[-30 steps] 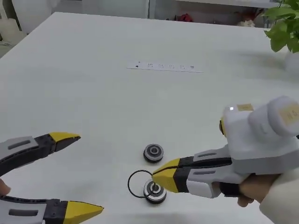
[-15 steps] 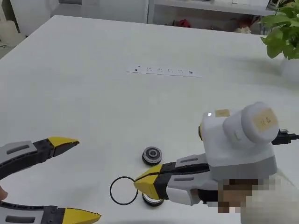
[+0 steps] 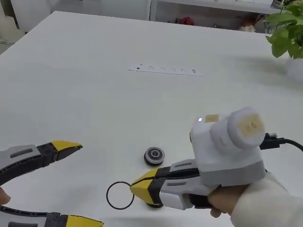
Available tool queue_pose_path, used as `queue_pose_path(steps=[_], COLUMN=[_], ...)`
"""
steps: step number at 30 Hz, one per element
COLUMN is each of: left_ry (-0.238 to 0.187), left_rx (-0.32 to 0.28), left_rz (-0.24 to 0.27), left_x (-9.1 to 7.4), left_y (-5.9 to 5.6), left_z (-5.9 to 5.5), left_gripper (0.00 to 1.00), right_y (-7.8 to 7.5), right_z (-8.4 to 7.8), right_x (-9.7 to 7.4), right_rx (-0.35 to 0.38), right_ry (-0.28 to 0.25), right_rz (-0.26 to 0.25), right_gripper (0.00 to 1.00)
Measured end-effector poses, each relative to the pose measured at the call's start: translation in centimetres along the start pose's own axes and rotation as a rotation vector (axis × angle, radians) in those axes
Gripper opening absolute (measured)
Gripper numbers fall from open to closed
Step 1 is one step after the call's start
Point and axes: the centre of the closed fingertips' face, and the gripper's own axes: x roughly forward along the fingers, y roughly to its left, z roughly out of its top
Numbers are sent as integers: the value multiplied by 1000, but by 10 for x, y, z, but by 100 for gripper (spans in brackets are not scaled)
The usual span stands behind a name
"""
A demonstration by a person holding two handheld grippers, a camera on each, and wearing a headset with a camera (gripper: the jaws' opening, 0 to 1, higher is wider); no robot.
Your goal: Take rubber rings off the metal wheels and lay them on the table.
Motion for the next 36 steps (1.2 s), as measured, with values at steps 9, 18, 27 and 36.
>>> queue_pose_path(steps=[9, 18, 27, 36], left_ry=[-7, -5, -4, -4], left_rx=[-26, -31, -41, -49], left_rz=[-5, -22, -34, -42], left_x=[2, 7, 10, 12], left_y=[-1, -4, -7, -8], left_z=[-4, -5, -7, -7], left_gripper=[84, 84, 84, 84], right_y=[-3, -7, -13, -18], right_z=[-11, -14, -23, -30], right_x=[11, 19, 29, 33], right_rx=[3, 14, -8, -37], right_ry=[36, 52, 87, 114], right_rz=[6, -7, -35, -60], right_gripper=[0, 0, 0, 0])
